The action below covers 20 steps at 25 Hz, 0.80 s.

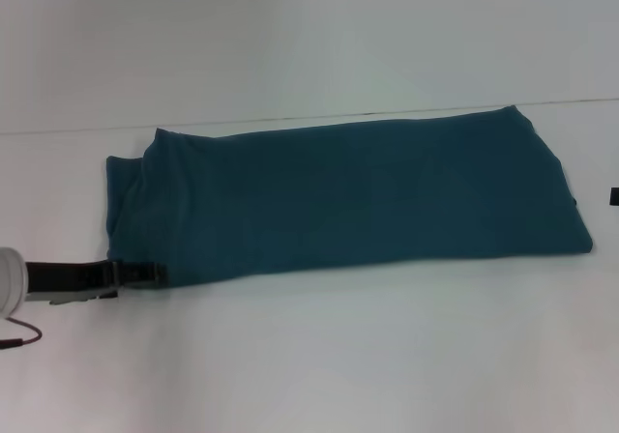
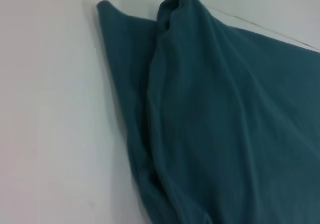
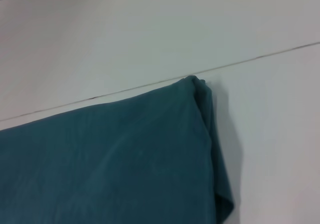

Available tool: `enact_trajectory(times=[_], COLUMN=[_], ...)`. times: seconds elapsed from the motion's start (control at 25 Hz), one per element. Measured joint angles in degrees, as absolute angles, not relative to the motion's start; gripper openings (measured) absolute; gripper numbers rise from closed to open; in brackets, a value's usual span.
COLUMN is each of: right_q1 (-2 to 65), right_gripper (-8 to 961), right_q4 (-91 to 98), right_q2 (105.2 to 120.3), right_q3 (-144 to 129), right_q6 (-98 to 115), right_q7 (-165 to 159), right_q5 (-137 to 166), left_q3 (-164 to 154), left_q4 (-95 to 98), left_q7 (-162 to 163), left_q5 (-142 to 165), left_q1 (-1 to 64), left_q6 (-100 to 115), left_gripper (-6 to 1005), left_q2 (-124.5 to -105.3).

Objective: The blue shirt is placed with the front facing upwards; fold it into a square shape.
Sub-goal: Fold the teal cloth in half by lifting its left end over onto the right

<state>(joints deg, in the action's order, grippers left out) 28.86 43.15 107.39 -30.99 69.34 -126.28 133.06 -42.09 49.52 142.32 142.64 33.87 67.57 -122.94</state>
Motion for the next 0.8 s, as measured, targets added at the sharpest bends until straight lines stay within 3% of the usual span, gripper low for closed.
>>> enact_trajectory(times=[0.8], right_q1=[28.89], right_gripper=[761], right_q4=[43.78], right_q2=[107.21], right_q3=[-30.59], right_q6=[69.65], right_q7=[-126.3], right_q5=[133.06], left_q3=[-42.21], left_q4=[46.51], left_q7=[142.48], left_q5=[144.04], left_q1=[36.8], left_q6=[63.69], left_gripper=[888], left_q2=[-122.61])
